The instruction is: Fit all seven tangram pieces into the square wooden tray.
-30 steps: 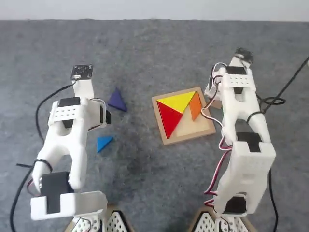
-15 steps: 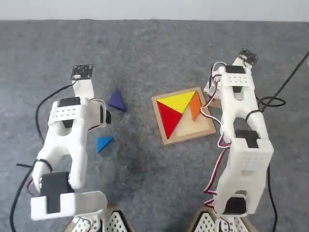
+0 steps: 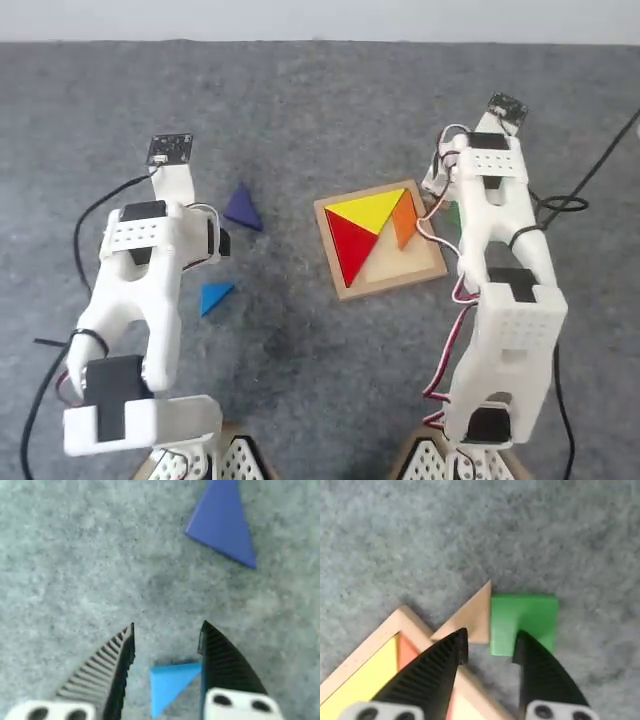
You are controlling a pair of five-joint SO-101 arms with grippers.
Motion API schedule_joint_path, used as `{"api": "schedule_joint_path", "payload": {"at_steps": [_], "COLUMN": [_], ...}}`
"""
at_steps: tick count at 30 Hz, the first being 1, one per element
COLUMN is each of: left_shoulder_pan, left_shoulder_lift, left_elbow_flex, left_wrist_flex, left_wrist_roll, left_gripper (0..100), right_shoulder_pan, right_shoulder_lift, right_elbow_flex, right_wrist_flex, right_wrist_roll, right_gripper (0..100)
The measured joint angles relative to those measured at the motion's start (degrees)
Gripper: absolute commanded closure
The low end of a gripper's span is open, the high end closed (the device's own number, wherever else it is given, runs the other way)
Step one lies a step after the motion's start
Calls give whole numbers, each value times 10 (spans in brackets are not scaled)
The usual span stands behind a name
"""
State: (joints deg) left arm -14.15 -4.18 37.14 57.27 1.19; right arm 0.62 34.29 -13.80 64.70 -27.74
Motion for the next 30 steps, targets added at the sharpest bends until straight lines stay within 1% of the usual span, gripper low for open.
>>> {"api": "schedule_joint_path", "payload": {"at_steps": [5,9,14,16,18,22,25,30], "left_shoulder_pan": [0,0,0,0,0,0,0,0], "left_shoulder_lift": [0,0,0,0,0,0,0,0], "left_elbow_flex": [0,0,0,0,0,0,0,0], "left_wrist_flex": [0,0,0,0,0,0,0,0], "left_wrist_roll": [0,0,0,0,0,0,0,0], "left_gripper": [792,792,792,792,792,792,792,792], "right_shoulder_pan": [57,84,105,92,64,4,-25,-40], "right_shoulder_lift": [11,27,35,34,28,-3,-17,-4], "right_elbow_flex": [-13,-45,-68,-84,-101,-121,-125,-125], "right_wrist_flex": [1,48,81,104,117,125,126,120], "right_wrist_roll": [20,40,43,43,43,44,44,11], "right_gripper": [846,846,846,846,846,846,840,752]}}
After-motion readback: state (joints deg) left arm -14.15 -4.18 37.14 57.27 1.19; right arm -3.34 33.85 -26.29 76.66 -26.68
